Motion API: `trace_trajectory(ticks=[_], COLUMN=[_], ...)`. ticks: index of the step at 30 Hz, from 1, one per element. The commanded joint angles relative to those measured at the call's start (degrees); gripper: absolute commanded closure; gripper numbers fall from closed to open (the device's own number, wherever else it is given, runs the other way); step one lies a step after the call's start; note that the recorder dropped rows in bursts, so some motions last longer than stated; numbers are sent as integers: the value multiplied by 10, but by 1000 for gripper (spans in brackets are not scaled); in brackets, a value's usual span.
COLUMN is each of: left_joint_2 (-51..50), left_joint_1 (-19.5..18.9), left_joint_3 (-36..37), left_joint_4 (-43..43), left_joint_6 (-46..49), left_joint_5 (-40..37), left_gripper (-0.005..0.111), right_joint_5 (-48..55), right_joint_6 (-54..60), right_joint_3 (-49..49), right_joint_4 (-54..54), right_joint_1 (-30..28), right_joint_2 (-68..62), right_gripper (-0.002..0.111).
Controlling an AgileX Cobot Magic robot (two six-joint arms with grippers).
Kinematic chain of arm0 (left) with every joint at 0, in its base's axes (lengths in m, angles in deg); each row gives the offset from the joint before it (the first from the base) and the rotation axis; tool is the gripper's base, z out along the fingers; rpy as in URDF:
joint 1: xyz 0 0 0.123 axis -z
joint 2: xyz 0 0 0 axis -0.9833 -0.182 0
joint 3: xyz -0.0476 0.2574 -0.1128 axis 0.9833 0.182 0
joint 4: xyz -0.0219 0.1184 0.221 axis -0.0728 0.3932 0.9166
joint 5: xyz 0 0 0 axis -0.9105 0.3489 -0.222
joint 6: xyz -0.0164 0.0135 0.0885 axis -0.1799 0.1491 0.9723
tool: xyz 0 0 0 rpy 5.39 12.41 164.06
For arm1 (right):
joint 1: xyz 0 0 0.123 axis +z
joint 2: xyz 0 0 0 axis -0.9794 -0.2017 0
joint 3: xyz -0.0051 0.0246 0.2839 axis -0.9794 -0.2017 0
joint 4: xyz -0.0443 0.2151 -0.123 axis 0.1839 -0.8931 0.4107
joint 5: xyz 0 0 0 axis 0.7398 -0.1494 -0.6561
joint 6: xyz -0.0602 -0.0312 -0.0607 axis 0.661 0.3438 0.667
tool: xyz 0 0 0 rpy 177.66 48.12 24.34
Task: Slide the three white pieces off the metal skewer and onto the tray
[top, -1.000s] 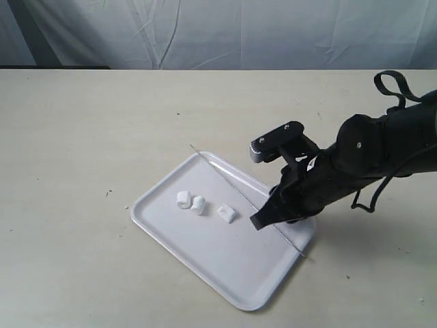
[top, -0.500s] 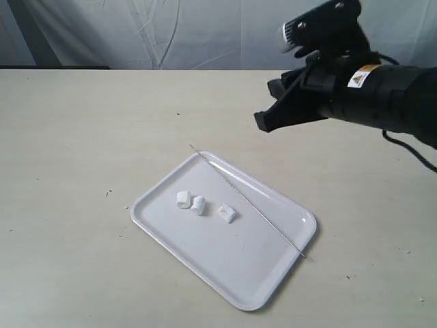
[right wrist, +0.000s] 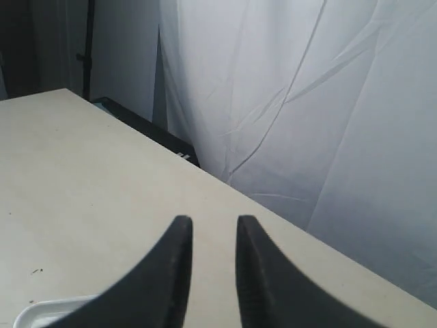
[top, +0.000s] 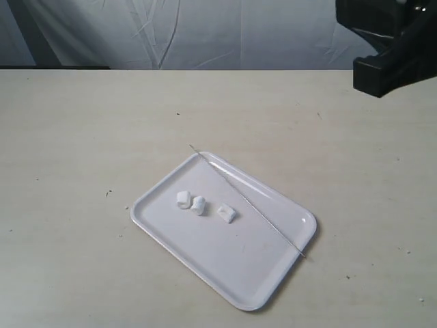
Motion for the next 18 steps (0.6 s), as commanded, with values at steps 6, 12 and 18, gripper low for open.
trace_trajectory(ticks=[6, 12, 18], left_joint_2=[4, 4, 4], left_joint_1=[0, 1, 1], left_joint_3=[1, 6, 6], left_joint_4=[0, -11, -11], left_joint_6=[-5, -4, -4], left_joint_5=[7, 5, 4], left_gripper=[107, 107, 107], right_joint_5=[6, -17, -159], right_joint_6=[0, 0, 0], right_joint_3=[0, -10, -56], right_joint_4=[-12, 7, 93], right_joint_1=[-2, -2, -2], right_joint_2=[22, 22, 49], right_gripper=[85, 85, 85])
